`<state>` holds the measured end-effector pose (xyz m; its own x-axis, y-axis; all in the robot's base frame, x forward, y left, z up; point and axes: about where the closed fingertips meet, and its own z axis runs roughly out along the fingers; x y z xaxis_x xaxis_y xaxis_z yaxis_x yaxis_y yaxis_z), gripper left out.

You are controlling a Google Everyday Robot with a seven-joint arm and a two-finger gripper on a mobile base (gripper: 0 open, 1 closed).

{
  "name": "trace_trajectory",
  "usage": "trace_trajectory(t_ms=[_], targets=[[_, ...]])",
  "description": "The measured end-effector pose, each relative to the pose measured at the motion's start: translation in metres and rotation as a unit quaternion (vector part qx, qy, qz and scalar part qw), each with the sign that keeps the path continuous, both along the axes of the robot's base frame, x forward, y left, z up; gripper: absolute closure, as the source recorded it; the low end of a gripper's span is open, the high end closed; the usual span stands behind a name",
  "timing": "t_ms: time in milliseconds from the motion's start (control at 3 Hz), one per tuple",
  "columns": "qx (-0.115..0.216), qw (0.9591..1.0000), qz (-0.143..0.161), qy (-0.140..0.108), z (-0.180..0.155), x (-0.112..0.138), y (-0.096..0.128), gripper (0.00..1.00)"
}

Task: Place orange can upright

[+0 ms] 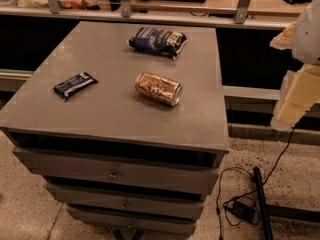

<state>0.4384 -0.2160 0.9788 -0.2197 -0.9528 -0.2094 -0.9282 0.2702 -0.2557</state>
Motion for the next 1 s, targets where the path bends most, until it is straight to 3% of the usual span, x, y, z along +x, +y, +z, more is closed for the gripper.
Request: trace_trajectory(t_ms=[667, 1000], targets=[[0.010, 0.9999, 0.002, -0.006, -0.003, 0.008, 0.009, 0.00], [0.023, 0.9996, 0.010, -0.014, -0.008, 0.031, 0.032, 0.00]])
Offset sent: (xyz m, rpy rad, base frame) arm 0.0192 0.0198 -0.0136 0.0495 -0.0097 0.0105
